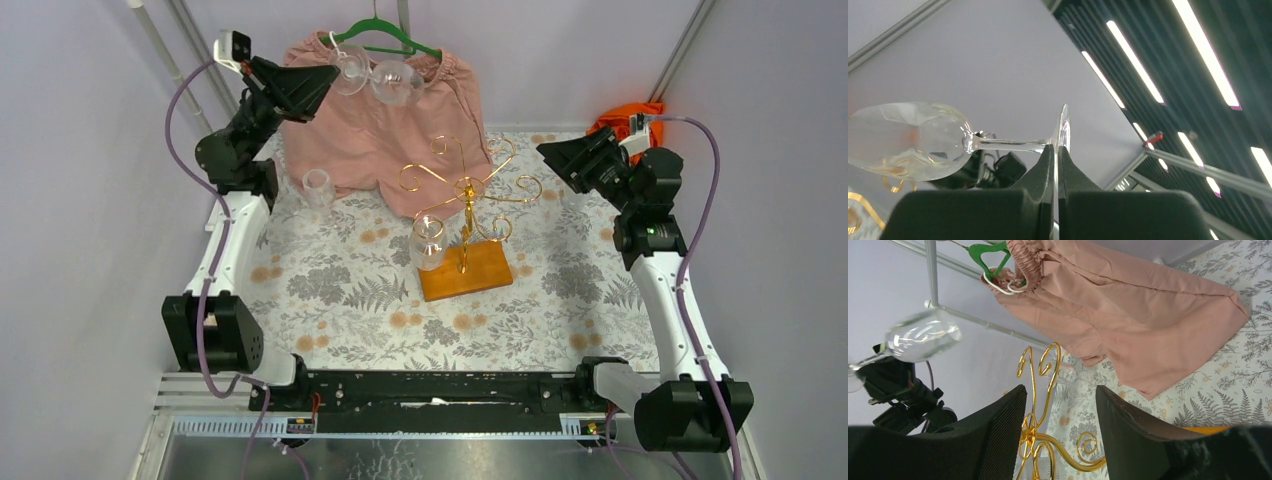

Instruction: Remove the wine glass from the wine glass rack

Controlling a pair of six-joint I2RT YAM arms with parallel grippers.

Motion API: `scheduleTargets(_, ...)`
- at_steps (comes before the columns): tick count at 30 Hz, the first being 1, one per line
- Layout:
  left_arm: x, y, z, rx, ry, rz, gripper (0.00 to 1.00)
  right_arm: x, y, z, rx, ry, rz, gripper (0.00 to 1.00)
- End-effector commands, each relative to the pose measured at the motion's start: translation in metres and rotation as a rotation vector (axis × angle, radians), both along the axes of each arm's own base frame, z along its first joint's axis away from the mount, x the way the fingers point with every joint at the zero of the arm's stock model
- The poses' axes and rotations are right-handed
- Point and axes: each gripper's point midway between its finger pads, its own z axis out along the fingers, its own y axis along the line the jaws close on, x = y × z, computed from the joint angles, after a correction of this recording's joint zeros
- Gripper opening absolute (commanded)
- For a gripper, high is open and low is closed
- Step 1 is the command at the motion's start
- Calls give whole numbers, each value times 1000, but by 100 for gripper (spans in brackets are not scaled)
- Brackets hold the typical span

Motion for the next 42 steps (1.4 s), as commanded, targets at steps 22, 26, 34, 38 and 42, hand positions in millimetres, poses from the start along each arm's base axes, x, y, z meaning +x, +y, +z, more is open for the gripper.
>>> scheduleTargets(22, -94, -64, 44, -168, -426, -406, 0, -66, 34, 173, 455, -695, 652, 48)
scheduleTargets(26, -93, -65, 44, -175, -425, -406, 0, -72, 40, 179, 426, -710, 690, 48)
scheduleTargets(34, -85, -71, 43, -194, -404, -428, 0, -75, 59, 181, 464, -678, 768, 55)
scheduleTargets(38, -85, -74, 45, -205, -404, -446, 0, -69, 67, 177, 478, -651, 794, 55)
scheduleTargets(42, -88, -74, 50, -209, -421, -450, 0, -63, 70, 174, 484, -641, 799, 55)
